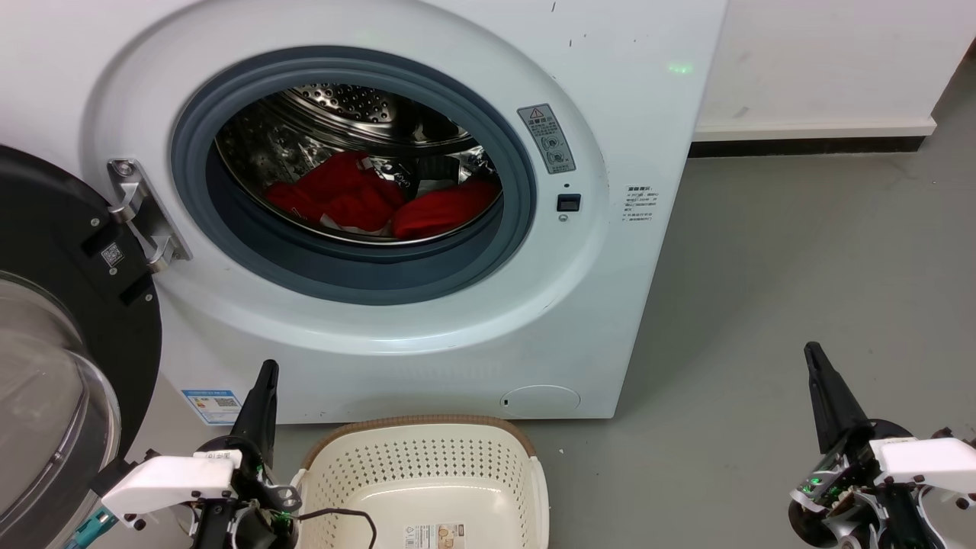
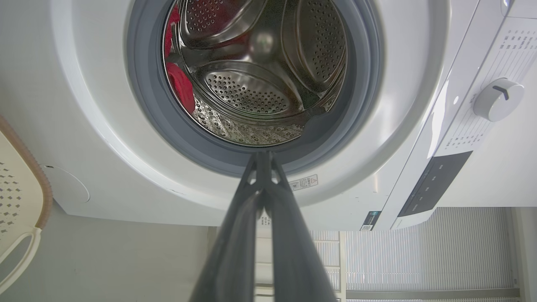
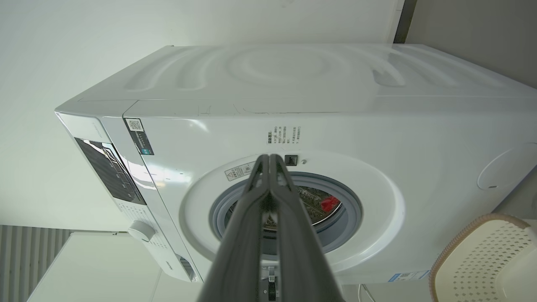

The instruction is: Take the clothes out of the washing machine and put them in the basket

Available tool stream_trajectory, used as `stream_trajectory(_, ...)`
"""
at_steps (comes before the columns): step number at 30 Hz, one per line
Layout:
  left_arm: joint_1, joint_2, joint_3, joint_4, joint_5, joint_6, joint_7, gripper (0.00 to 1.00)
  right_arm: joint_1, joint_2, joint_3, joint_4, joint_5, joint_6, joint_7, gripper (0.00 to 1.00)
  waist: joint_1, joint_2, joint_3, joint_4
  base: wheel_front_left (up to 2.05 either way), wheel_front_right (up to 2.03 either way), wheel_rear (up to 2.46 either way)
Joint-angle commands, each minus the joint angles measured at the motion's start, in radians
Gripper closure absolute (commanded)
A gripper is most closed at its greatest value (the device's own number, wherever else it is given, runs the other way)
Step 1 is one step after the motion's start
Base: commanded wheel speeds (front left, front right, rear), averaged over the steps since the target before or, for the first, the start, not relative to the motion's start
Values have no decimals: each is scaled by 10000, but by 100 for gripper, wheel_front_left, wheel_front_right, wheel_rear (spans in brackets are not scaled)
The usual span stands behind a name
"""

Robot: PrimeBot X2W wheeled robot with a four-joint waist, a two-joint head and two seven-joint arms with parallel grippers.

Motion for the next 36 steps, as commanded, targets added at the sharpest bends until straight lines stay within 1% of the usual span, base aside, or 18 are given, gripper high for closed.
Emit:
stream_trajectory(1,-54,5,30,-12,2,-37,16,100,-130,-25,-4,15,38,-4,7,100,0,0,0,0,0,0,0)
stream_trajectory(26,-54,5,30,-12,2,-37,16,100,-130,-25,-4,15,38,-4,7,100,0,0,0,0,0,0,0)
stream_trajectory(28,46,-8,-25,103,7,4,-19,100,53,9,6,87,-6,0,-13,100,0,0,1,0,0,0,0)
stream_trajectory(29,128,-17,-42,189,8,6,-21,0,122,23,14,188,-6,0,-15,0,0,0,2,0,0,0,0)
stream_trajectory(36,309,-19,-156,24,128,7,-352,0,319,24,126,40,-143,0,-348,0,0,0,10,-3,0,0,0)
